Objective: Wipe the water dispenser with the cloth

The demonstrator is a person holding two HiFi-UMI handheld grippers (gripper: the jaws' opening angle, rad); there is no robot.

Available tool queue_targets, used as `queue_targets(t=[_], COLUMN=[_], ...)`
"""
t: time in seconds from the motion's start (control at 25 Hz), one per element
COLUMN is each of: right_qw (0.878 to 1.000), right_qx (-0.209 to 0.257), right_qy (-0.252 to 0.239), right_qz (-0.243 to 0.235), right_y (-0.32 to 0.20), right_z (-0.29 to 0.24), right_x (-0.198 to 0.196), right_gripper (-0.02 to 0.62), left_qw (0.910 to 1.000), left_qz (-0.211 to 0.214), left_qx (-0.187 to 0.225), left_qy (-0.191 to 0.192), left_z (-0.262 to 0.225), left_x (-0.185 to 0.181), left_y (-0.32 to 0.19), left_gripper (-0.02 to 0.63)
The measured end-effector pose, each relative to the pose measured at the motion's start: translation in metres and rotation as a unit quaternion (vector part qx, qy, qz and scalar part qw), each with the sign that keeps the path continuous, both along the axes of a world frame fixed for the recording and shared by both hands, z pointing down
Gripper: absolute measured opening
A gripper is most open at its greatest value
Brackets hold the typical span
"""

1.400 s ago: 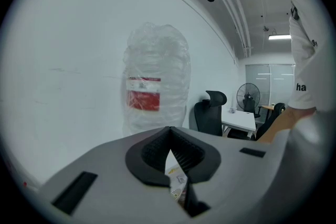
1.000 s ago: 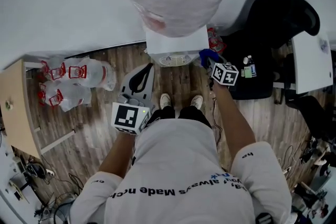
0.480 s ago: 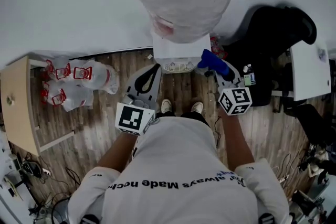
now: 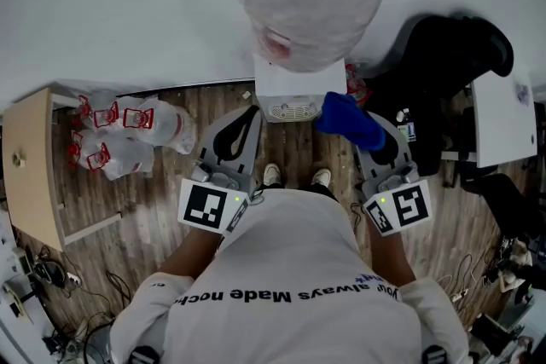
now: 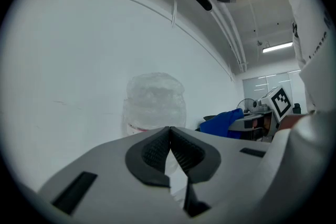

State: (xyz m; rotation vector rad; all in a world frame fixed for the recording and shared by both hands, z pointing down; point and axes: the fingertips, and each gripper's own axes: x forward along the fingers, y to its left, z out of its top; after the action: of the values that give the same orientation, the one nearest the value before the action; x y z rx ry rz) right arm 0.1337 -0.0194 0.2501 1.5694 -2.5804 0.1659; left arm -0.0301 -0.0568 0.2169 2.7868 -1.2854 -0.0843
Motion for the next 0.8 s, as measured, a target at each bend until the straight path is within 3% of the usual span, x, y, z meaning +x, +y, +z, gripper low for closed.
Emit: queue_targets(t=[0.28, 0.8], right_qw=[0.999, 0.999], right_qx=[0.023, 0.023], right_qy=[0.015, 0.019], right_qz=[-0.021, -0.023], right_y=[0.014, 0.012], right_z=[-0.031, -0.029], right_x=[-0.018, -0.029], right_gripper=[0.074, 0.074], left_qw=[0.9999, 0.9999], left_qz=[-0.004, 0.004], left_qx=[0.015, 0.011], left_qy=[-0.007, 0.005], left_z=[-0.013, -0.014], left_x=[-0.011, -0.017], left_y=[0.006, 0.008], left_gripper=[0.018, 0.018])
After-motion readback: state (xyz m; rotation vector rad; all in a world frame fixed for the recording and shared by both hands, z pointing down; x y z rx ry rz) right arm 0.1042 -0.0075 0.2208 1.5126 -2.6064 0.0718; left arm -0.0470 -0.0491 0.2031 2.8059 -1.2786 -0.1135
